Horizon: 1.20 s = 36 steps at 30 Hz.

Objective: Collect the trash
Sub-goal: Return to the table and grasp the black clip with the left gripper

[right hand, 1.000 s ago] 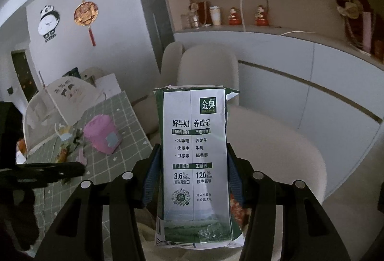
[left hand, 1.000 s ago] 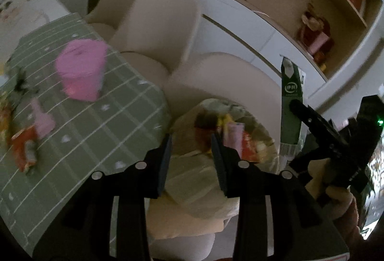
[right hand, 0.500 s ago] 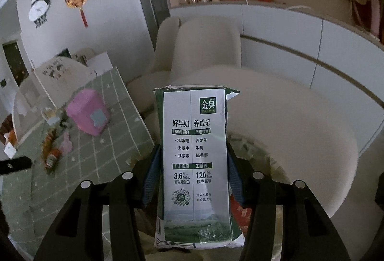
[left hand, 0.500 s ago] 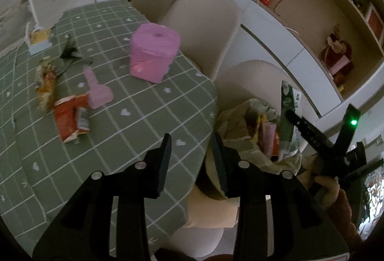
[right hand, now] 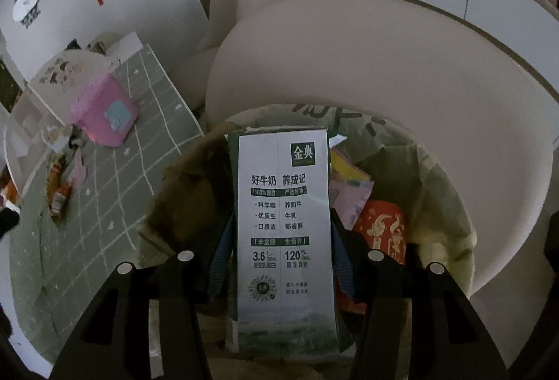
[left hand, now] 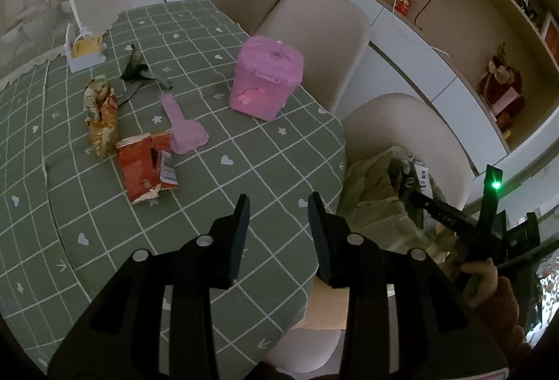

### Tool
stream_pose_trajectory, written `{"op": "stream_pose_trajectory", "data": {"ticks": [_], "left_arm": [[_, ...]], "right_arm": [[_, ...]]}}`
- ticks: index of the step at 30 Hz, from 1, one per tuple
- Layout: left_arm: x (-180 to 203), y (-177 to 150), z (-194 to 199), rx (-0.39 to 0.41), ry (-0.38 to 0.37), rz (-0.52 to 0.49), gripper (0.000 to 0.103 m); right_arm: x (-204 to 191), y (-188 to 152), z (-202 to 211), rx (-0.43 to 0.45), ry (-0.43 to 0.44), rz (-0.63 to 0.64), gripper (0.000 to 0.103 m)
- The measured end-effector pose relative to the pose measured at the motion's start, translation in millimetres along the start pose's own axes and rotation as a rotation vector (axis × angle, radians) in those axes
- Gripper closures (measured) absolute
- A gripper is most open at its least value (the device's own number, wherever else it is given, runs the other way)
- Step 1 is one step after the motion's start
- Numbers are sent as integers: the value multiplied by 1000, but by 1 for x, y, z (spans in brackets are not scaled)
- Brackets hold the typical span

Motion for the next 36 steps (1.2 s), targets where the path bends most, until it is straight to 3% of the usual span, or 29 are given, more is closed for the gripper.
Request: {"op": "stream_pose_trajectory", "data": {"ticks": [4,8,15,20,29,36], "left_arm": [[-15,3,4,4,7,15,68],[-35,8,12,24,19,35,64],[-94,14,25,50,71,111,64],[-144,21,44,92,129,176,64],[-217,32,71,144,199,238,63],[-225,50,56,156,143,183,63]], "right_arm": [[-5,0,13,34,-14,-5,47],[-13,3,31,82,-26,6,47],[-73,17,67,173,78,69,47],[-144,27,78,220,202,153,47],[-257,23,55,160,338,271,47],[-300,9,40,144,341,345,47]]}}
Point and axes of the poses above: each gripper's, at about its wrist camera, not at the fingertips, and z roughly against the way its jaws point, x to its right, y to its top, the point moved 9 cm from there along -z, roughly the way its jaws point, and after that the axes turned 9 degrees about x, right-handed, at the moved point
